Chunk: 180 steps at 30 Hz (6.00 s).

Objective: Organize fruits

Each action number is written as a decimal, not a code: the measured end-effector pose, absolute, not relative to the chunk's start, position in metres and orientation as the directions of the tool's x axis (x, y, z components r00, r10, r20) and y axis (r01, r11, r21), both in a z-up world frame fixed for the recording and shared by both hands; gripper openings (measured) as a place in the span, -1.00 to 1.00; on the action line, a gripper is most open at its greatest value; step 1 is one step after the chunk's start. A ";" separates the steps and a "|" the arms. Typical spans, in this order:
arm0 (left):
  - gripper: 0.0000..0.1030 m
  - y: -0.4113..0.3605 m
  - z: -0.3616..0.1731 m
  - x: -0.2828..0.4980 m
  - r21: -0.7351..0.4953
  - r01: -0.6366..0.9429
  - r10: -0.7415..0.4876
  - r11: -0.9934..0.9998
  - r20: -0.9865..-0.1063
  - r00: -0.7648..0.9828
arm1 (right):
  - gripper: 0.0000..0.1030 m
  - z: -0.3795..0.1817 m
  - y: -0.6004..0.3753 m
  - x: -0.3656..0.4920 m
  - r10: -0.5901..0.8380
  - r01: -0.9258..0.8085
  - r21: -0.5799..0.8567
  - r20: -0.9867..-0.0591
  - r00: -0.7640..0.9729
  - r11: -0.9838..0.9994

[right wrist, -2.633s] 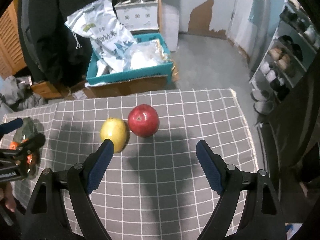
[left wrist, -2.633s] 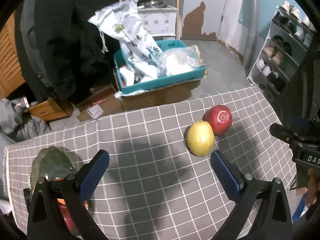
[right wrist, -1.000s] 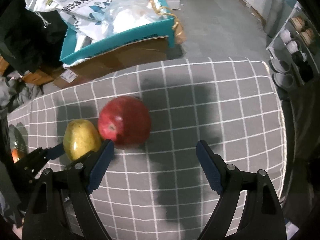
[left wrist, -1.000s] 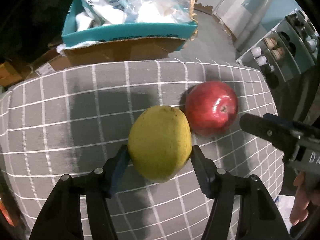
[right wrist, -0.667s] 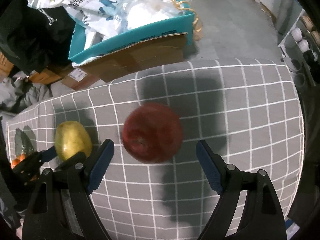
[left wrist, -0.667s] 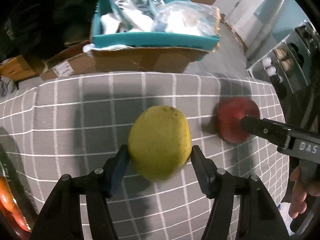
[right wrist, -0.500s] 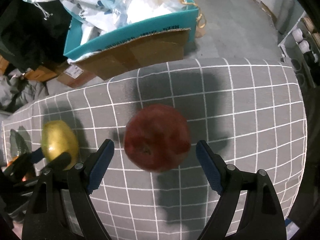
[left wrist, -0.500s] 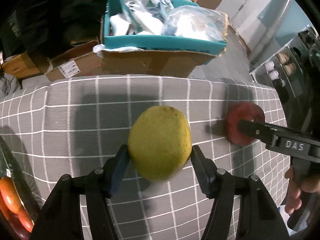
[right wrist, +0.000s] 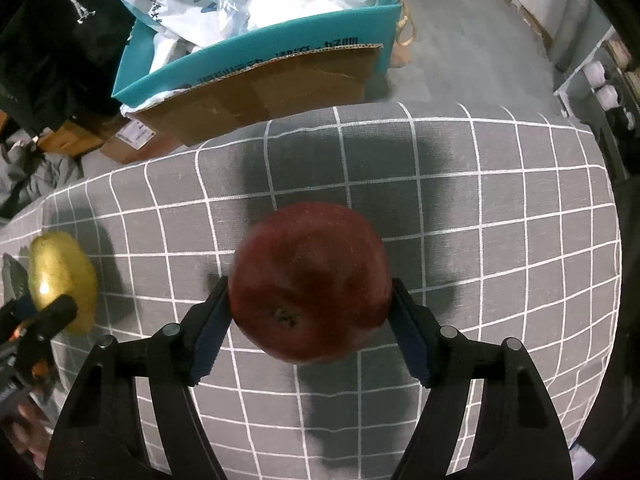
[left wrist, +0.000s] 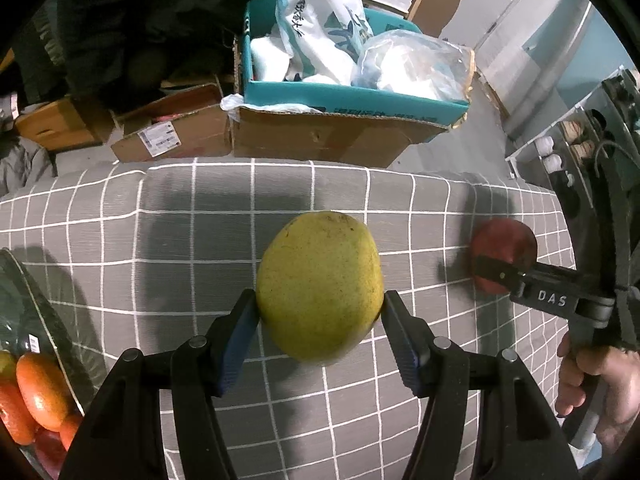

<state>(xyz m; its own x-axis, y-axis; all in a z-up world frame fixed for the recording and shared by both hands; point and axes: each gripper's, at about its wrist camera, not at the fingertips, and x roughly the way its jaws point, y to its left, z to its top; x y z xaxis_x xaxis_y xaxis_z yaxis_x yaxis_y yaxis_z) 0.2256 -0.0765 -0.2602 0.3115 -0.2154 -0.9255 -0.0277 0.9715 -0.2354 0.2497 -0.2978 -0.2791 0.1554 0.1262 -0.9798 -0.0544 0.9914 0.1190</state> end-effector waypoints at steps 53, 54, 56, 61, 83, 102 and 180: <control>0.25 -0.021 -0.126 0.100 -0.179 0.102 -0.205 0.979 -0.800 0.564 | 0.44 -0.102 -0.210 0.106 0.191 -0.310 -0.013 -0.764 0.616 0.950; 0.25 -0.018 -0.124 0.098 -0.178 0.099 -0.203 0.979 -0.798 0.567 | 0.44 -0.100 -0.208 0.104 0.199 -0.314 -0.007 -0.761 0.618 0.950; 0.25 -0.012 -0.121 0.093 -0.182 0.093 -0.202 0.979 -0.794 0.574 | 0.44 -0.096 -0.205 0.100 0.210 -0.320 0.001 -0.755 0.621 0.948; 0.25 0.008 -0.116 0.080 -0.178 0.069 -0.184 0.982 -0.785 0.591 | 0.44 -0.088 -0.192 0.095 0.243 -0.337 0.026 -0.744 0.622 0.941; 0.25 0.110 -0.127 0.067 -0.159 -0.101 -0.069 0.982 -0.804 0.591 | 0.44 -0.084 -0.079 0.110 0.377 -0.483 0.088 -0.750 0.543 0.871; 0.25 0.173 -0.182 0.082 -0.165 -0.202 -0.043 0.966 -0.865 0.499 | 0.44 -0.142 0.010 0.137 0.423 -0.555 0.162 -0.822 0.382 0.816; 0.98 0.179 -0.072 0.001 -0.113 -0.305 0.144 0.946 -0.696 0.703 | 0.63 -0.049 -0.014 0.092 0.403 -0.551 0.028 -0.714 0.573 0.834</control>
